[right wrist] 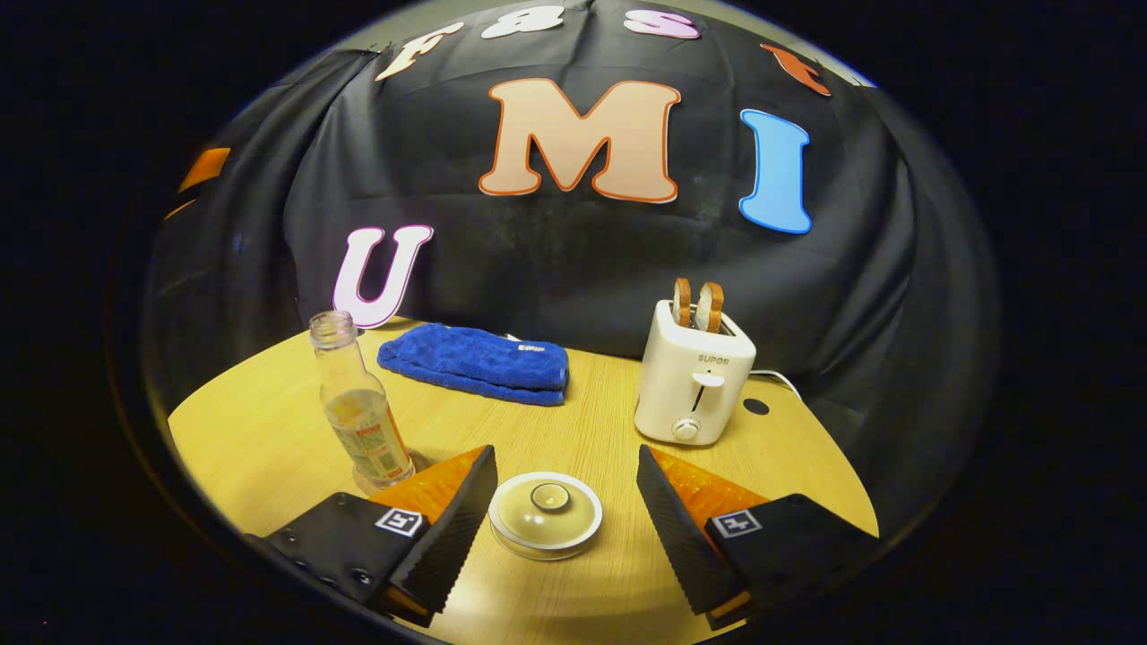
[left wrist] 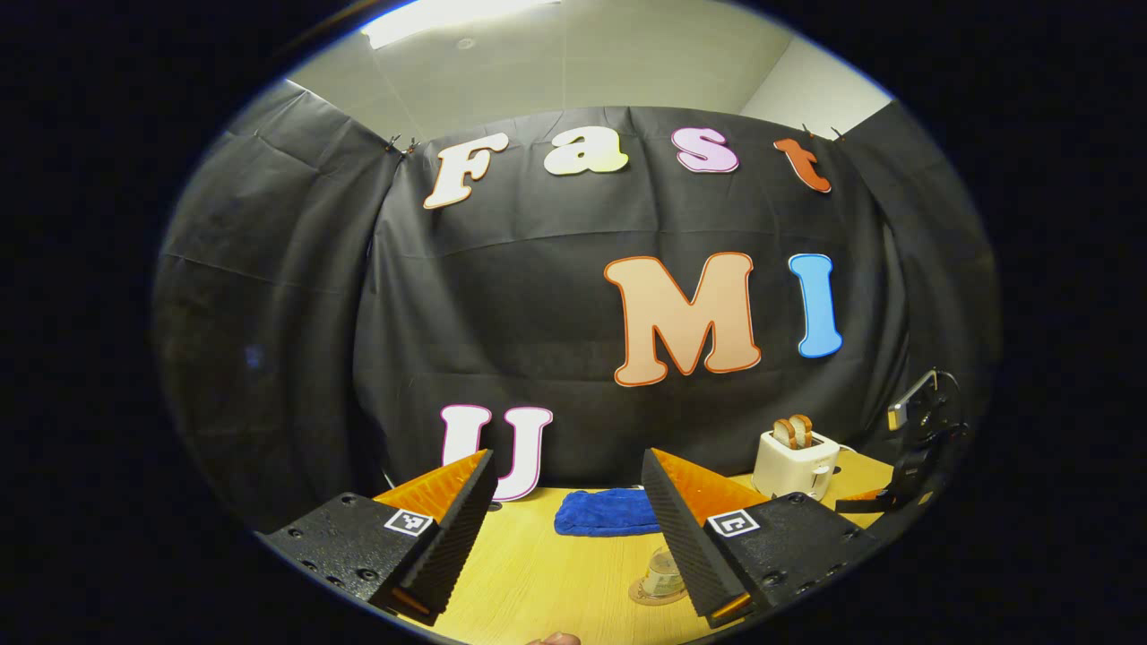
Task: Open the teacup lid with one hand, grasp the water bottle and pour water into the teacup with the other hand; after pouring, place the water bottle on the coaster and then close the teacup lid.
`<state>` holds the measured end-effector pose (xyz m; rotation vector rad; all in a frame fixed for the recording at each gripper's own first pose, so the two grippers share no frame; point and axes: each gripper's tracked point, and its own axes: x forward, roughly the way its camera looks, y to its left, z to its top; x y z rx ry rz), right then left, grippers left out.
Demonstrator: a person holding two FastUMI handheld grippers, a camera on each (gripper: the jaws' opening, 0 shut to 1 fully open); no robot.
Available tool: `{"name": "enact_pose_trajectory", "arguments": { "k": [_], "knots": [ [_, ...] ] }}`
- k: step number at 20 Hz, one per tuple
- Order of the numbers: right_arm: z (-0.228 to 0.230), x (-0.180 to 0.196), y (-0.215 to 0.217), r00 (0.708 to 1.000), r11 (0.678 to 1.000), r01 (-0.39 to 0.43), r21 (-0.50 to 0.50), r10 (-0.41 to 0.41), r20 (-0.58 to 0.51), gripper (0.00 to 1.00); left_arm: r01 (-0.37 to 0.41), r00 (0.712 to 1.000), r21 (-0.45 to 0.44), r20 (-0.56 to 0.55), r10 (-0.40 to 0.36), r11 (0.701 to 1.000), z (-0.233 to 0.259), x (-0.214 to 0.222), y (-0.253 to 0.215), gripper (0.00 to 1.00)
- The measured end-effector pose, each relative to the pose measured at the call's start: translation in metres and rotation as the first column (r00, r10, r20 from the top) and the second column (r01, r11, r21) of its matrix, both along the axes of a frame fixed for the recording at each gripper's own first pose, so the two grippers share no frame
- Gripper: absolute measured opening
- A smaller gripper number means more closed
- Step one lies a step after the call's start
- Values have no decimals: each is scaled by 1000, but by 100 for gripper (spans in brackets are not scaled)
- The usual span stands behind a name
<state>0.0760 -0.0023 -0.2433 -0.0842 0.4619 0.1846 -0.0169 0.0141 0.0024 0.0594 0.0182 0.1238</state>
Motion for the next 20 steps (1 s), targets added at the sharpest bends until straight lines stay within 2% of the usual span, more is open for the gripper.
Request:
{"name": "enact_pose_trajectory", "arguments": {
  "k": [1,4,6,9,10,13,15,18,20],
  "knots": [
    [-6,1,0,1000,1000,-2,-8,2,-14,100,-5,1000,0,-1,5,1000,0,-1,2,92],
    [-25,1,4,997,999,-25,-19,24,-67,100,-15,1000,3,-4,15,1000,-2,-3,4,94],
    [-34,1,7,995,999,-39,-24,37,-92,96,-21,1000,4,-7,21,1000,-1,-5,6,94],
    [-43,5,9,993,999,-40,-24,37,-112,85,-30,999,4,-12,30,1000,-5,-8,9,94],
    [-44,4,9,992,999,-38,-19,35,-118,79,-32,999,4,-13,32,999,-4,-9,9,94],
    [-53,6,11,989,999,-39,-22,35,-145,73,-36,999,6,-15,36,999,-5,-10,10,95],
    [-59,7,11,987,999,-34,-41,28,-155,75,-35,999,9,-17,35,999,-5,-10,11,95],
    [-60,8,14,987,999,-34,-31,29,-159,55,-30,999,15,-16,30,999,-4,-10,10,95],
    [-61,9,15,986,999,-37,-29,32,-161,48,-26,1000,19,-15,27,999,-3,-9,11,95]
  ]
}}
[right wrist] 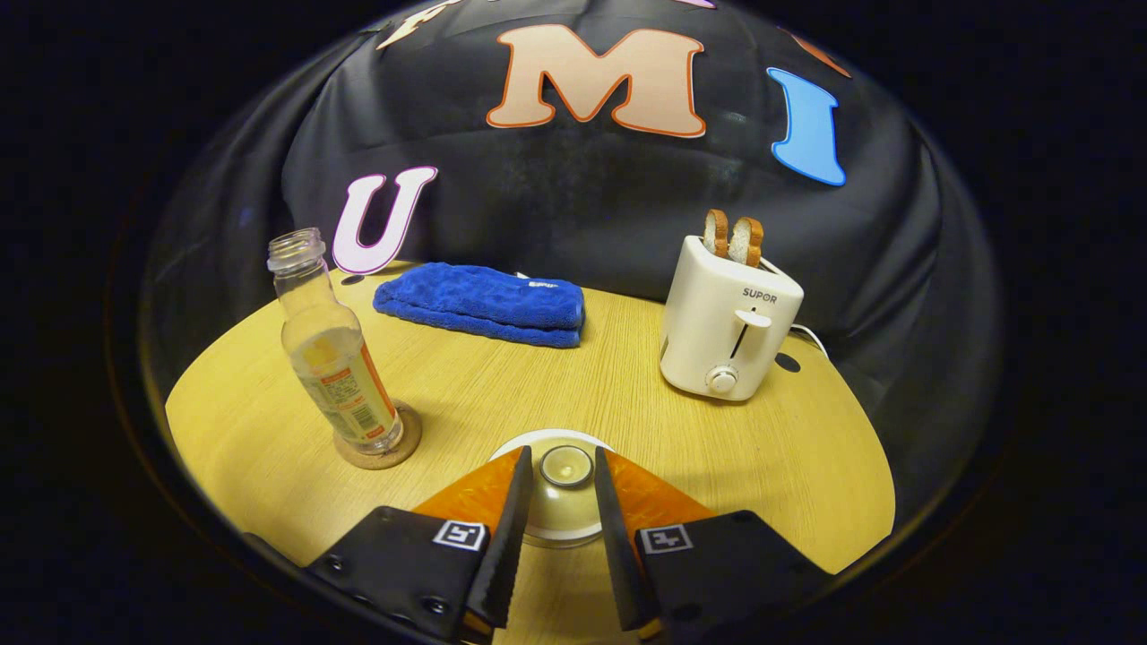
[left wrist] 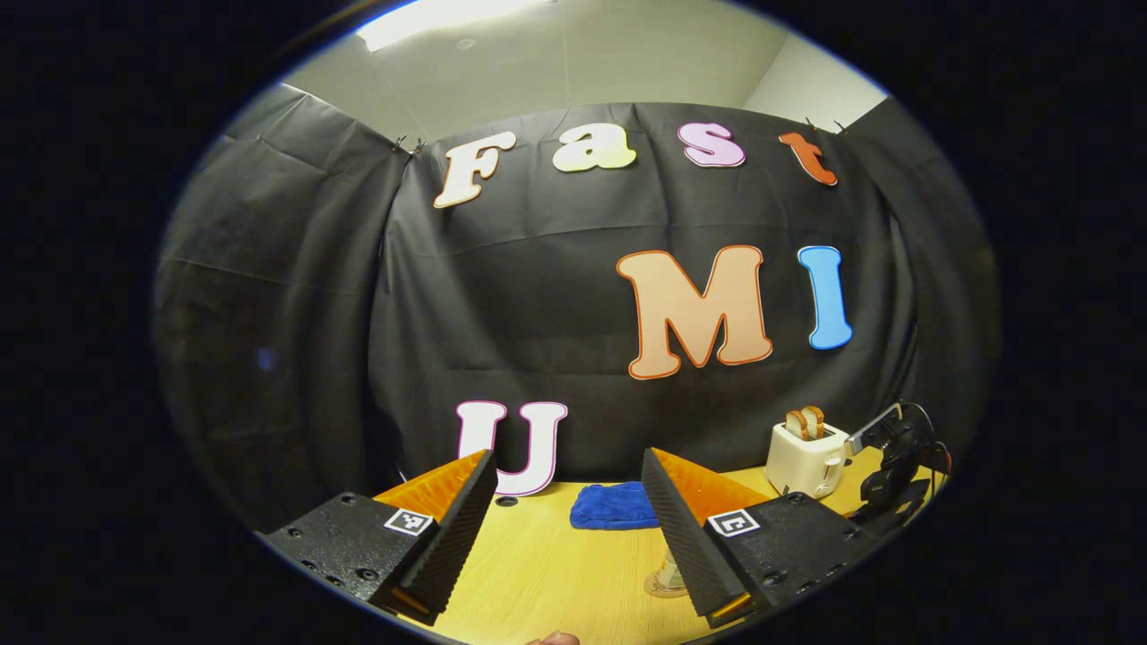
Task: Open the teacup lid with one hand, grasp the water bottle and pour water into the teacup with the other hand; after pouring, place the water bottle on the coaster and then close the teacup lid.
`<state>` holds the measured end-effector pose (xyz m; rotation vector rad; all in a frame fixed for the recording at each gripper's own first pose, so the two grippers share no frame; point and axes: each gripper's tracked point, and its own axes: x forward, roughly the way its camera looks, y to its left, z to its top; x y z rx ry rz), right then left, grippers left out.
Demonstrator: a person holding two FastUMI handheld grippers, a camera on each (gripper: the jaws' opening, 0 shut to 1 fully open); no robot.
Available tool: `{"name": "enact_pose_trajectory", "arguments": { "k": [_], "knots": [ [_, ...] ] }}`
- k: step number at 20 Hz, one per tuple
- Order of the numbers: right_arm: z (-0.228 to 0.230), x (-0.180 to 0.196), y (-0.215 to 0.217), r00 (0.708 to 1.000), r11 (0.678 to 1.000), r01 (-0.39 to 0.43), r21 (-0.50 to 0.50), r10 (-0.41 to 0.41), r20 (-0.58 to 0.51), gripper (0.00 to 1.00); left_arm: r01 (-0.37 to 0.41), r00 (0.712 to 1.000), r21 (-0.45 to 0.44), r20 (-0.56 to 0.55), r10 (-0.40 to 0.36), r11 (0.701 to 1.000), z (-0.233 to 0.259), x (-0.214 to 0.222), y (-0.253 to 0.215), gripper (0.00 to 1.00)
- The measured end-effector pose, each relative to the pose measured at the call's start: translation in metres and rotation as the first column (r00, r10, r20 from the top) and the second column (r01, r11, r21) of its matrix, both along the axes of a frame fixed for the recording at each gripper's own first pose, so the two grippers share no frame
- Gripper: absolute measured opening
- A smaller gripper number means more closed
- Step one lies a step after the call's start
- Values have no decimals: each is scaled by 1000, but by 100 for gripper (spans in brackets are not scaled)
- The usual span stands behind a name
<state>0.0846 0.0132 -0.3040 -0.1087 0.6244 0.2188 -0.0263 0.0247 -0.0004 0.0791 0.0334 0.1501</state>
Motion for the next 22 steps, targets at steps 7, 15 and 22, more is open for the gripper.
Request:
{"name": "enact_pose_trajectory", "arguments": {
  "k": [7,15,22],
  "knots": [
    [0,1,1,1000,1000,0,-23,0,1,32,7,1000,-3,-3,-7,1000,-3,2,1,95],
    [8,-1,4,1000,999,16,45,-15,-26,25,32,999,-19,-11,-32,999,-12,3,-7,95],
    [41,-2,0,999,992,45,122,-42,-27,25,120,993,-74,2,-120,990,-42,10,-33,95]
  ]
}}
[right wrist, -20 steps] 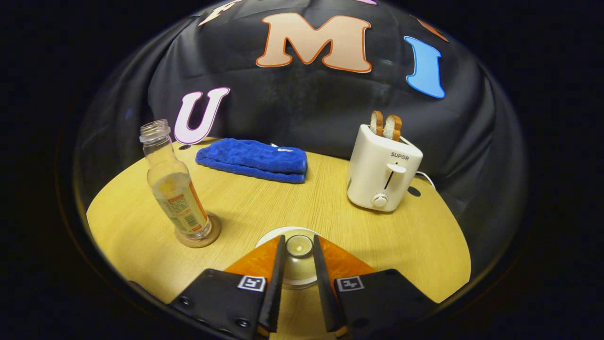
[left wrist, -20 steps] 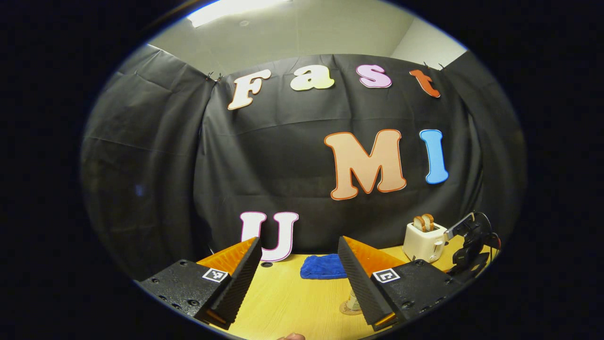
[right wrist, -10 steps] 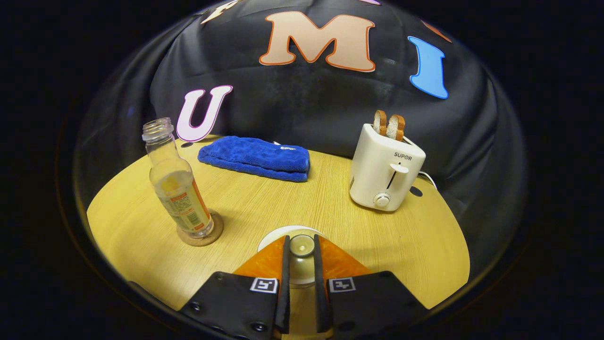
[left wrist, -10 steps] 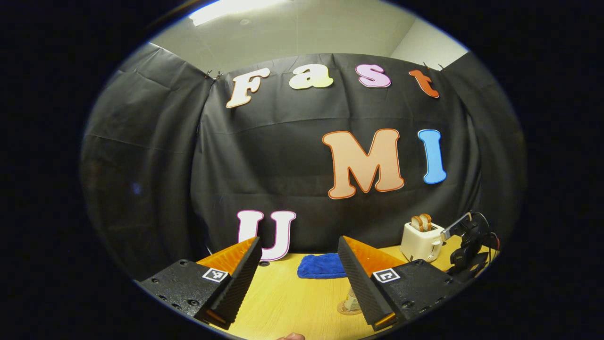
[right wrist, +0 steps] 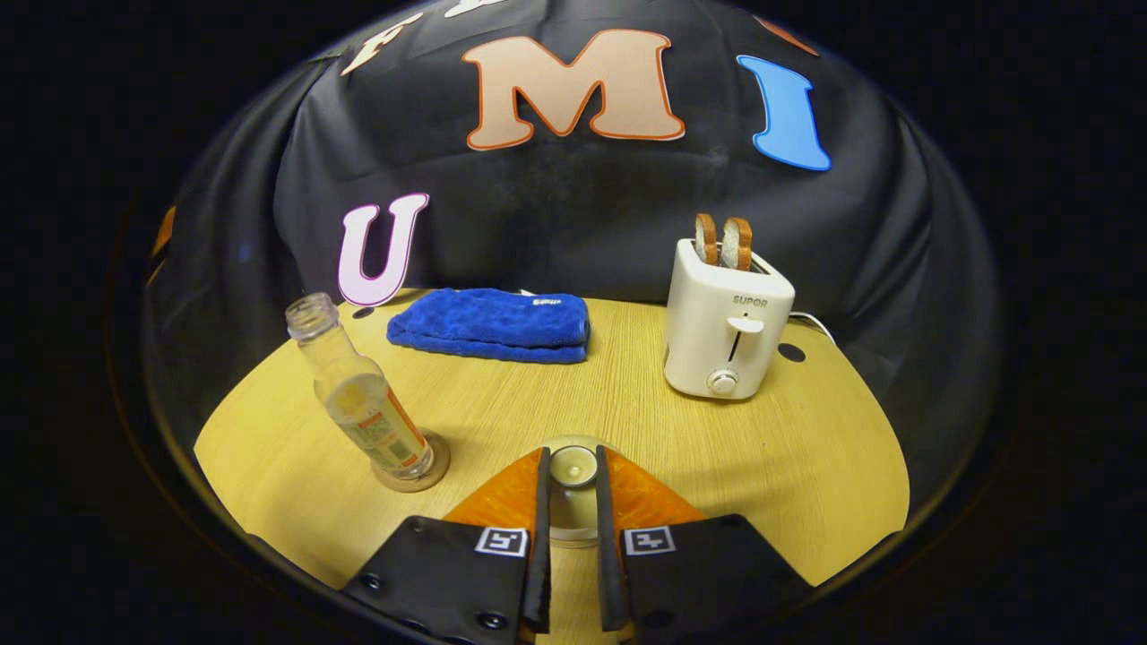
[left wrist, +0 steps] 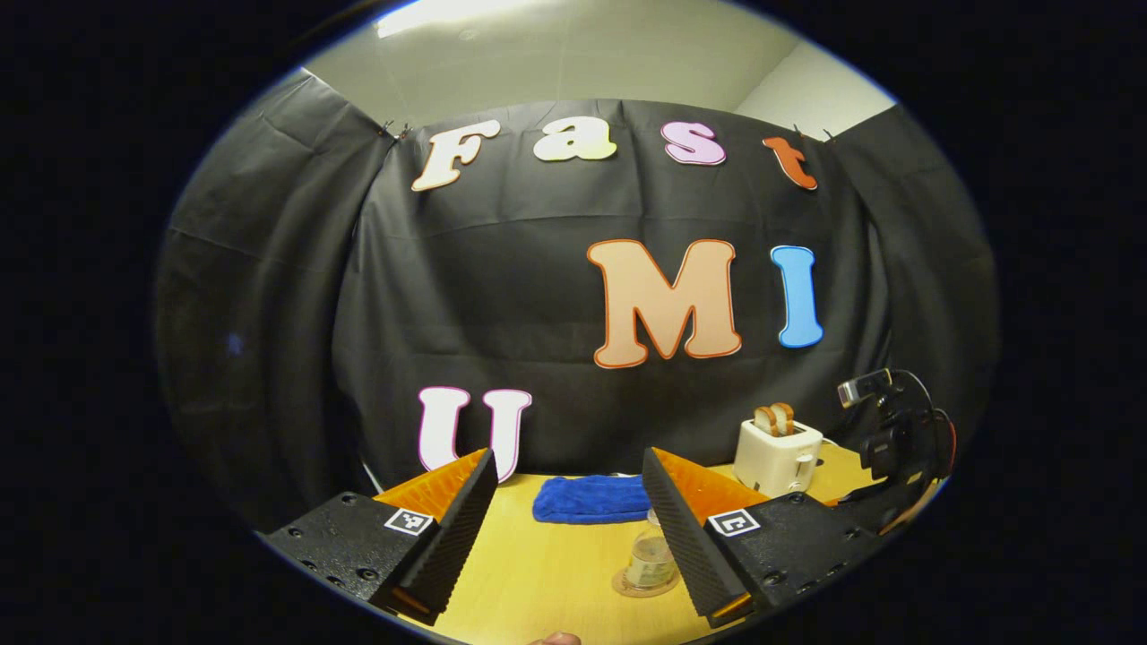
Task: Open the teacup lid with one hand, grasp the water bottle and pour water into the teacup with the other hand; after pouring, place the water bottle on the coaster and then close the teacup lid.
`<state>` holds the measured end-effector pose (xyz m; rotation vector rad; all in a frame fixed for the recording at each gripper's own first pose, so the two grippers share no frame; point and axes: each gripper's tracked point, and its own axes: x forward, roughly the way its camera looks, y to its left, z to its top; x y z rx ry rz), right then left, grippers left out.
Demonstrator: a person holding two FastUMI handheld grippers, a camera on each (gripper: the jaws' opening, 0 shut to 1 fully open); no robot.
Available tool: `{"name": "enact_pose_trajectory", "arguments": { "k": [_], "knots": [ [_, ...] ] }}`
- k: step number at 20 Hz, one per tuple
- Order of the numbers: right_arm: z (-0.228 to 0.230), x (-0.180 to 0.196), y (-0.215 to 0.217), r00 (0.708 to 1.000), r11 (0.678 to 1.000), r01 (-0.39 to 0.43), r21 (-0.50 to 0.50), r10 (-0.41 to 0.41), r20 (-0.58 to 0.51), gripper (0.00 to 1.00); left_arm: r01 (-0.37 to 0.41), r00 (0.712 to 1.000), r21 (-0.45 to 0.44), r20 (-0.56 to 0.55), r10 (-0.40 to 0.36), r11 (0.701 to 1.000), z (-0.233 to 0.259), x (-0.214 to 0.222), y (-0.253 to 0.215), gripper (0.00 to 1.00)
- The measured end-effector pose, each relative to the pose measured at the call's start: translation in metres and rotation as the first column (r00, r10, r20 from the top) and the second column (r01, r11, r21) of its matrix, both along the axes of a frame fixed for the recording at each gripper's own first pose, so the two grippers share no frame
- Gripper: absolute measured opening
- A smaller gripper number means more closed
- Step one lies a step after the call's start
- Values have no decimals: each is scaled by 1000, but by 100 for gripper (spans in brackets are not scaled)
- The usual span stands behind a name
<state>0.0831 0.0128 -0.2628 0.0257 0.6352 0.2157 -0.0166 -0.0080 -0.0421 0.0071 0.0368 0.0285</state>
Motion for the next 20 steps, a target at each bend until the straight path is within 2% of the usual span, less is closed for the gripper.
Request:
{"name": "enact_pose_trajectory", "arguments": {
  "k": [3,4,5,6,7,10,11,12,13,14,19,20],
  "knots": [
    [21,-4,-2,1000,999,10,31,-11,4,23,41,999,-28,-4,-41,999,-24,3,-9,92],
    [29,-6,-1,1000,999,9,40,-10,11,24,56,998,-32,-6,-56,998,-33,3,-12,95],
    [37,-7,-1,1000,999,6,45,-7,21,27,66,998,-29,-9,-66,997,-41,4,-12,93],
    [45,-9,-2,999,999,3,47,-4,35,22,69,997,-25,-14,-70,997,-51,5,-11,95],
    [52,-10,-3,999,999,3,54,-5,46,25,72,997,-23,-18,-72,997,-60,6,-11,95],
    [61,-16,-4,999,996,19,88,-23,42,24,86,996,-53,-29,-88,995,-84,9,-18,95],
    [62,-16,-6,999,995,28,96,-32,40,22,93,995,-70,-24,-95,993,-89,10,-22,95],
    [63,-17,-9,999,994,34,100,-38,39,25,101,994,-77,-28,-103,992,-98,12,-27,95],
    [64,-19,-12,998,995,38,97,-42,40,22,110,993,-73,-33,-112,991,-106,13,-29,95],
    [65,-20,-14,998,995,40,95,-45,43,25,119,992,-61,-43,-121,991,-115,14,-33,95],
    [75,-34,-24,998,995,44,88,-49,50,22,178,978,-38,-101,-180,983,-158,22,-53,95],
    [75,-37,-24,998,995,44,91,-48,48,25,190,975,-36,-113,-193,981,-165,24,-58,95]
  ]
}}
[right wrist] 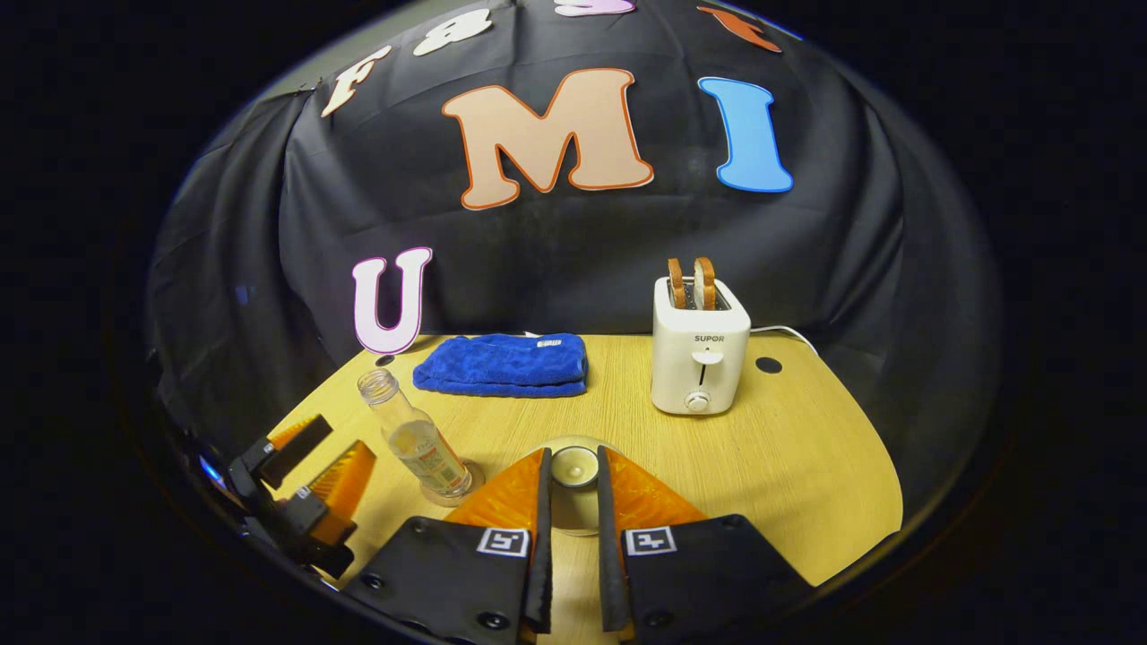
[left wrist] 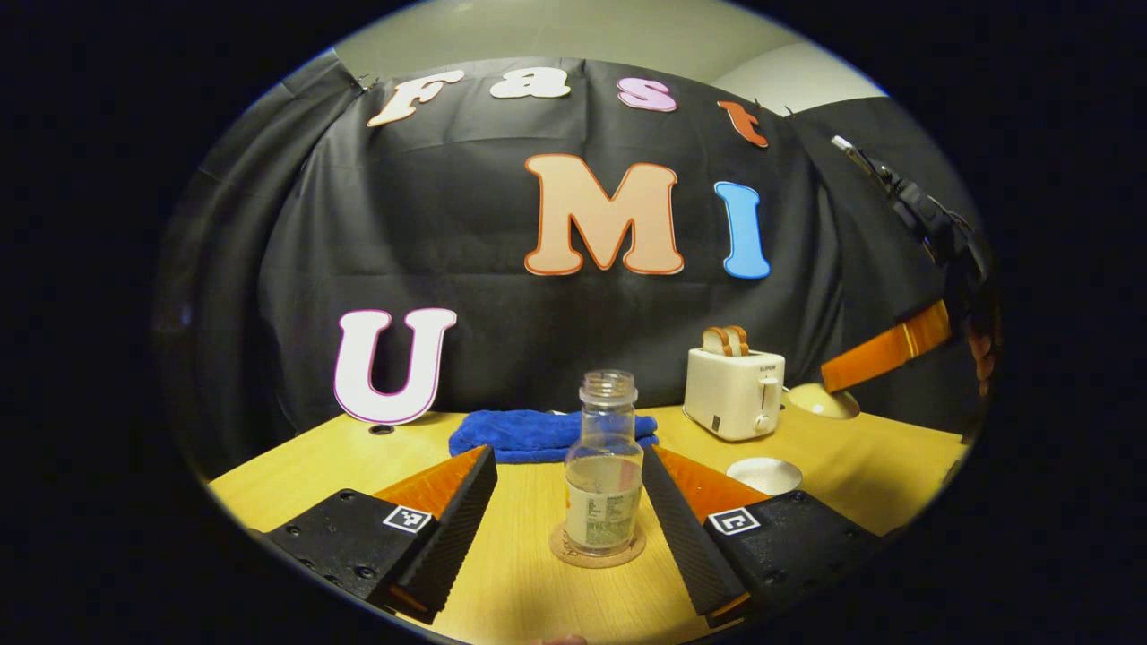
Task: Open the teacup lid with one hand, grasp the water bottle and pour water into the teacup with the other hand; after pouring, place the water bottle on the coaster and then close the teacup lid.
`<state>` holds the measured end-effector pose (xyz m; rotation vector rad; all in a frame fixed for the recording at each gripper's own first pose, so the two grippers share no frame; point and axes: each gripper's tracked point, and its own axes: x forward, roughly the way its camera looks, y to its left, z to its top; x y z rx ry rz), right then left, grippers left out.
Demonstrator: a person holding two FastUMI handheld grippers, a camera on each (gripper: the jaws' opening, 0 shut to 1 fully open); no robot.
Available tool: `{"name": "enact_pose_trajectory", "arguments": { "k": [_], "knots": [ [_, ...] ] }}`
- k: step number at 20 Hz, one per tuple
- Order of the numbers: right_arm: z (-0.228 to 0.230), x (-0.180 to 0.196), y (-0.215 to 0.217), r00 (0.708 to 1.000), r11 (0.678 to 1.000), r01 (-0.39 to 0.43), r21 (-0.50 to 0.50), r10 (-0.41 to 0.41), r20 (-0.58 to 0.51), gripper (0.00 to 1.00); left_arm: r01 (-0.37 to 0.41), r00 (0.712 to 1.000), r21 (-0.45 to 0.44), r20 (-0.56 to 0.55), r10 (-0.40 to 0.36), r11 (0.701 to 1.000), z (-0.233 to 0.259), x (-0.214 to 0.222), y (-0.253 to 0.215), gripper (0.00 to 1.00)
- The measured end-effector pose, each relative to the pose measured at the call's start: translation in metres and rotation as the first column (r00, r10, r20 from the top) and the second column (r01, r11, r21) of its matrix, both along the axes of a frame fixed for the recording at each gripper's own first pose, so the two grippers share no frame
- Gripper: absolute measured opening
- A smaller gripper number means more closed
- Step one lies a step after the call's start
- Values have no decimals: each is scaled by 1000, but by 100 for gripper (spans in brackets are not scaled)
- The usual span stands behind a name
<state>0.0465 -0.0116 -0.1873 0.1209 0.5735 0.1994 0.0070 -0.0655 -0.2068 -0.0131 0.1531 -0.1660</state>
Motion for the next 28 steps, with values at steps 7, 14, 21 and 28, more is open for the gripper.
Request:
{"name": "enact_pose_trajectory", "arguments": {
  "k": [7,14,21,28],
  "knots": [
    [9,-9,-14,1000,1000,9,-5,-9,8,25,66,995,40,-82,-62,997,-43,10,-16,96],
    [10,-10,-28,1000,1000,28,6,-28,10,22,93,983,49,-161,-84,995,-77,22,-23,96],
    [9,-11,-41,999,999,51,14,-51,1,22,107,987,79,-126,-97,991,-72,36,-28,95],
    [8,-13,-47,999,999,50,16,-50,3,25,87,987,65,-138,-77,994,-74,40,-25,74]
  ]
}}
